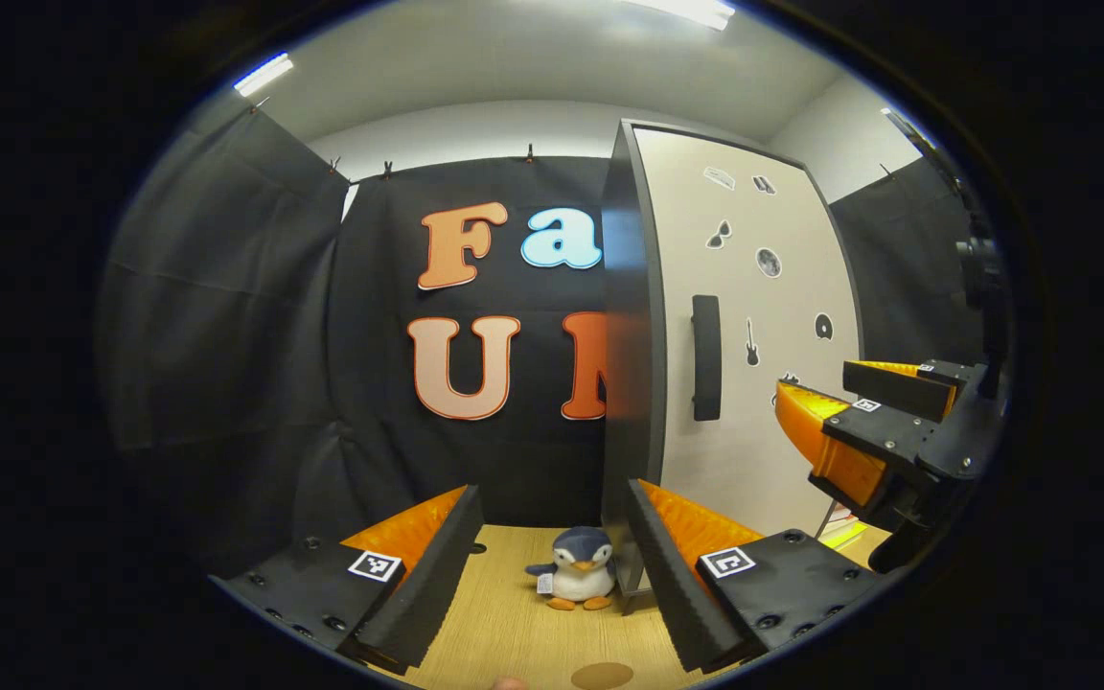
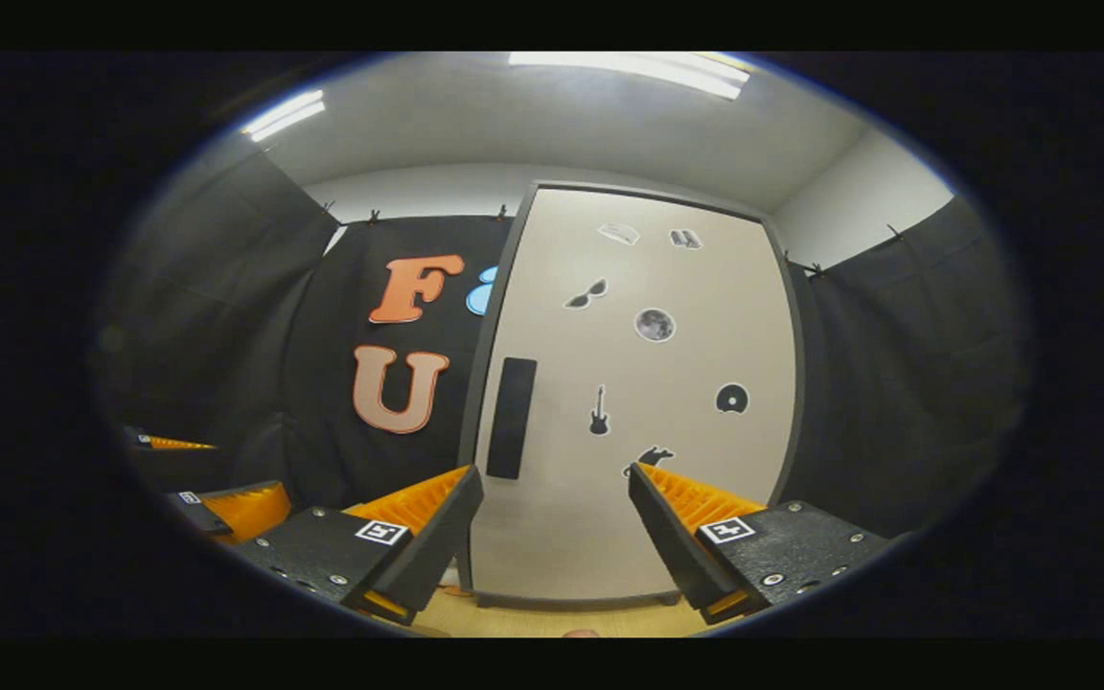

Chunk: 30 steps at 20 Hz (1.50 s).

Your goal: Open the cabinet door with the right hand, grasp the bottle in the cabinet with the left hand and place it on the coaster, then close the cabinet door with the right hand.

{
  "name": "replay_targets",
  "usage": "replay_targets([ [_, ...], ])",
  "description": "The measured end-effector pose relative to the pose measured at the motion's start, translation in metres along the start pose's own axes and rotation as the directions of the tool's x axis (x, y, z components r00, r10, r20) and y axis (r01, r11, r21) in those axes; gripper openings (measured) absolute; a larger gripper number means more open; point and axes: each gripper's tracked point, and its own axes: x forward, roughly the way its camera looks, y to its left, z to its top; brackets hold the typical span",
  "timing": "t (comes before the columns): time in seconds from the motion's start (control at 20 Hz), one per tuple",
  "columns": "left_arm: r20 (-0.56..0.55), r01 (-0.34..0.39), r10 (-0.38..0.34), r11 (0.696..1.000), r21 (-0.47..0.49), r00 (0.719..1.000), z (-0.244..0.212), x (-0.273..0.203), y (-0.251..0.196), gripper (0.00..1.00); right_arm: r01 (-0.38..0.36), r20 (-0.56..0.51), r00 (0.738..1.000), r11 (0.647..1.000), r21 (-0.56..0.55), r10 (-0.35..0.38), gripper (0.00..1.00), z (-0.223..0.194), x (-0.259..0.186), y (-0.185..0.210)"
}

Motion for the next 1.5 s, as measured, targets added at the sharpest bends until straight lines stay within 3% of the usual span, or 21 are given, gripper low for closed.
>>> replay_targets([
  [0.45, -0.035, -0.028, 0.028, 1.0, -0.013, 0.999, -0.019, 0.005, 0.025, 0.98, 0.021, -0.01, 1.0, 0.998, 0.059, -0.021, 0.96, 0.001, 0.085, 0.021],
  [0.7, -0.043, -0.05, 0.05, 0.999, -0.009, 0.998, -0.025, 0.015, 0.041, 0.97, 0.043, -0.073, 0.997, 0.995, 0.089, -0.036, 0.91, -0.016, 0.123, 0.026],
  [1.0, -0.049, -0.052, 0.051, 0.999, -0.013, 0.997, -0.031, 0.027, 0.046, 0.97, 0.04, -0.07, 0.997, 0.994, 0.104, -0.033, 0.7, -0.019, 0.133, 0.033],
  [1.15, -0.046, -0.049, 0.048, 0.999, -0.017, 0.998, -0.03, 0.028, 0.047, 0.97, 0.059, -0.073, 0.996, 0.992, 0.113, -0.051, 0.43, -0.02, 0.134, 0.03],
  [1.25, -0.048, -0.045, 0.044, 0.999, -0.021, 0.998, -0.032, 0.027, 0.048, 0.97, 0.065, -0.083, 0.995, 0.989, 0.133, -0.054, 0.32, -0.019, 0.134, 0.029],
  [1.3, -0.05, -0.046, 0.045, 0.999, -0.021, 0.998, -0.033, 0.027, 0.048, 0.99, 0.068, -0.09, 0.994, 0.988, 0.136, -0.056, 0.35, -0.02, 0.133, 0.029],
  [1.5, -0.054, -0.058, 0.057, 0.998, -0.024, 0.997, -0.035, 0.027, 0.052, 0.99, 0.091, -0.103, 0.992, 0.985, 0.148, -0.076, 0.25, -0.019, 0.132, 0.028],
])
